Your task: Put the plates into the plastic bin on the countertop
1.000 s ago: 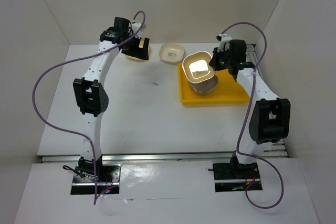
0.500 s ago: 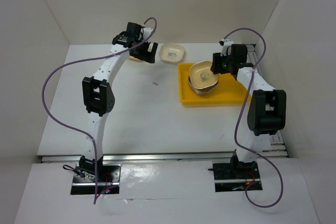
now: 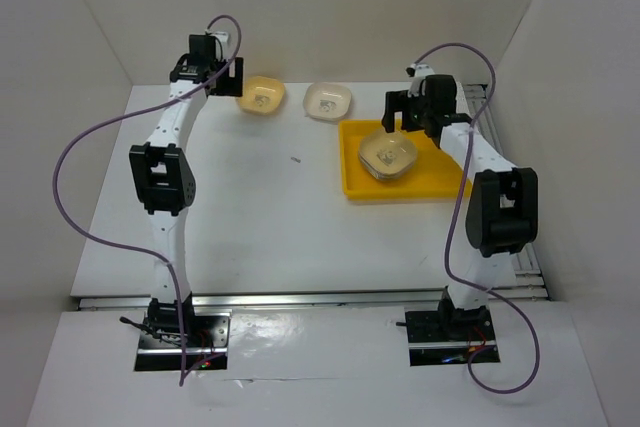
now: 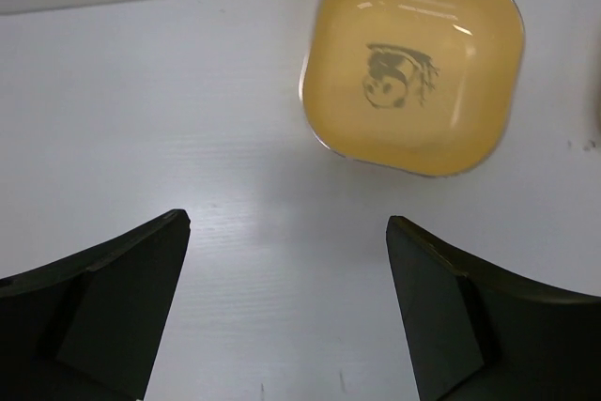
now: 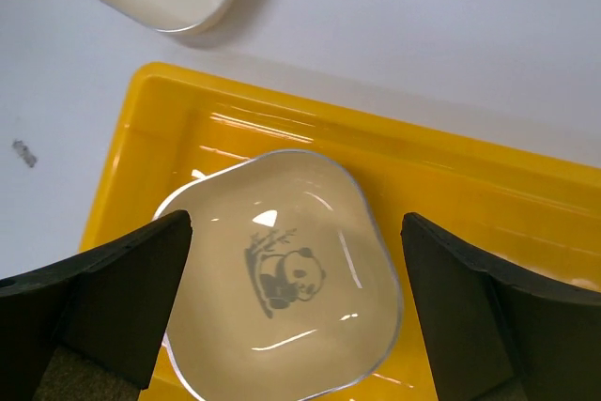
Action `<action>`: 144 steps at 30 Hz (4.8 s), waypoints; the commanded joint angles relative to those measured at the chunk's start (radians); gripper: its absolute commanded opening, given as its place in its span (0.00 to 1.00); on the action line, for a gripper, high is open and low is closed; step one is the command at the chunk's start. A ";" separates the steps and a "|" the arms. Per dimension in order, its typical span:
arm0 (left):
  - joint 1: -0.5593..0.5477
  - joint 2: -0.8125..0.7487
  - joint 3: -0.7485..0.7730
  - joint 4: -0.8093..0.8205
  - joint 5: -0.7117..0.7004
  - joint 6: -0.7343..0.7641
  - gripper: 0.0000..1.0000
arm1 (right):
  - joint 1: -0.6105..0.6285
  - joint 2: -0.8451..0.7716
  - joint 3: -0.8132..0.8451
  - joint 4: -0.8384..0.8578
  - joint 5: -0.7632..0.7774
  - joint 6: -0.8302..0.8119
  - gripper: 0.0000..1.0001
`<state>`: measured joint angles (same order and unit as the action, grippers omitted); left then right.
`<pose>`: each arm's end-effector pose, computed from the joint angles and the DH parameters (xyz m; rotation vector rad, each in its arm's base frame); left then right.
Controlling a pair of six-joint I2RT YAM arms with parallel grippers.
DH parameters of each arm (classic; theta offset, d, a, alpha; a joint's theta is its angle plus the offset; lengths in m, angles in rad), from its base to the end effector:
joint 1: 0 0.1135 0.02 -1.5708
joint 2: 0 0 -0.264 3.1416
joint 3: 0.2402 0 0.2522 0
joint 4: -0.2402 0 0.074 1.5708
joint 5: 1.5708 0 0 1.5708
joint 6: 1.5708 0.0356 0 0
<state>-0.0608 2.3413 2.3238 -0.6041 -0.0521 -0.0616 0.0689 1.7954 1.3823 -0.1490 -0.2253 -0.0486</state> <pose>0.5380 -0.0309 0.2948 -0.0302 2.1912 -0.0119 0.4177 0.0368 0.2695 -0.2570 2.1118 0.2521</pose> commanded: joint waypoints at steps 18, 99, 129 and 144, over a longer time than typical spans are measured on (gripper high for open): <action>0.078 0.318 0.124 0.299 0.121 -0.164 0.99 | 0.094 -0.292 -0.031 -0.172 0.156 -0.011 1.00; -0.109 -0.177 -0.135 -0.141 0.390 0.029 1.00 | 0.002 -0.067 0.072 -0.066 0.073 -0.241 0.39; -0.184 0.193 0.077 0.374 0.239 -0.395 1.00 | 0.284 -0.489 -0.297 0.135 0.335 0.083 1.00; -0.252 0.374 0.153 0.523 0.005 -0.422 0.94 | 0.451 -0.732 -0.371 -0.046 0.546 0.242 1.00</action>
<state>-0.2890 2.6823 2.4294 -0.1555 0.0227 -0.4824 0.4904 1.0939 0.9897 -0.1440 0.2562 0.1539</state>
